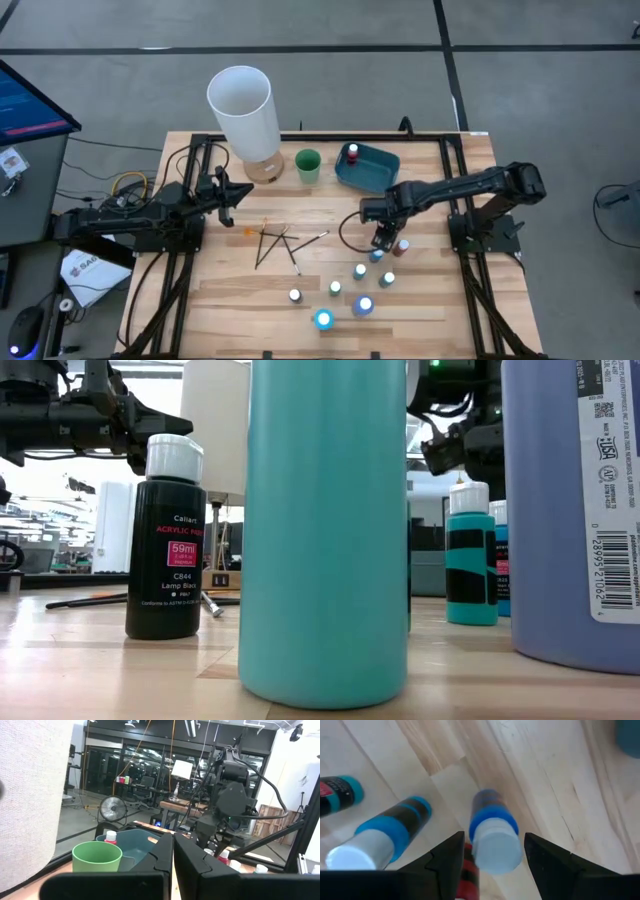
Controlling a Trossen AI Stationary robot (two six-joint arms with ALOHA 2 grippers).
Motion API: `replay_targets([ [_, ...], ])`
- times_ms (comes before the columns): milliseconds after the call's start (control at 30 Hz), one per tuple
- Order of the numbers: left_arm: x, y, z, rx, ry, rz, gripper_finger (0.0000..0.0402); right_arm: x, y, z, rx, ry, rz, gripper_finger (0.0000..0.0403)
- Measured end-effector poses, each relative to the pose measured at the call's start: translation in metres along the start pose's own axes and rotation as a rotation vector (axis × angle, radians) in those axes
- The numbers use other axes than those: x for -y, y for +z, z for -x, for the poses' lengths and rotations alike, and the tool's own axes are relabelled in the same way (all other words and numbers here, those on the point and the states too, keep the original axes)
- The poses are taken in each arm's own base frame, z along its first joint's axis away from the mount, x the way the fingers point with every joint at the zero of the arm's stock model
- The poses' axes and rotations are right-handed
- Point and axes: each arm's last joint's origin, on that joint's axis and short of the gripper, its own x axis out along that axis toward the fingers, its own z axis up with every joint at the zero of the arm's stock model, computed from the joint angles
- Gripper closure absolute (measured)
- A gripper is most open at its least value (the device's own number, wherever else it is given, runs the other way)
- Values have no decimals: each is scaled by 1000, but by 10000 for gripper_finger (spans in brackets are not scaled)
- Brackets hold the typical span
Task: Pick & Place Paint Supplies
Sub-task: Put the top small blue paint bottle into the blue bin
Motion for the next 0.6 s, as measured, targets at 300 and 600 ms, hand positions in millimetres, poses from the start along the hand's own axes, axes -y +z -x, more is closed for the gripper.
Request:
replay_targets([
  [300, 0, 0, 0, 1, 1, 0, 399, 2, -1, 5, 18, 10, -1, 265],
  [600, 0, 0, 0, 5, 4, 0, 399, 2, -1, 5, 25, 1, 2, 294],
])
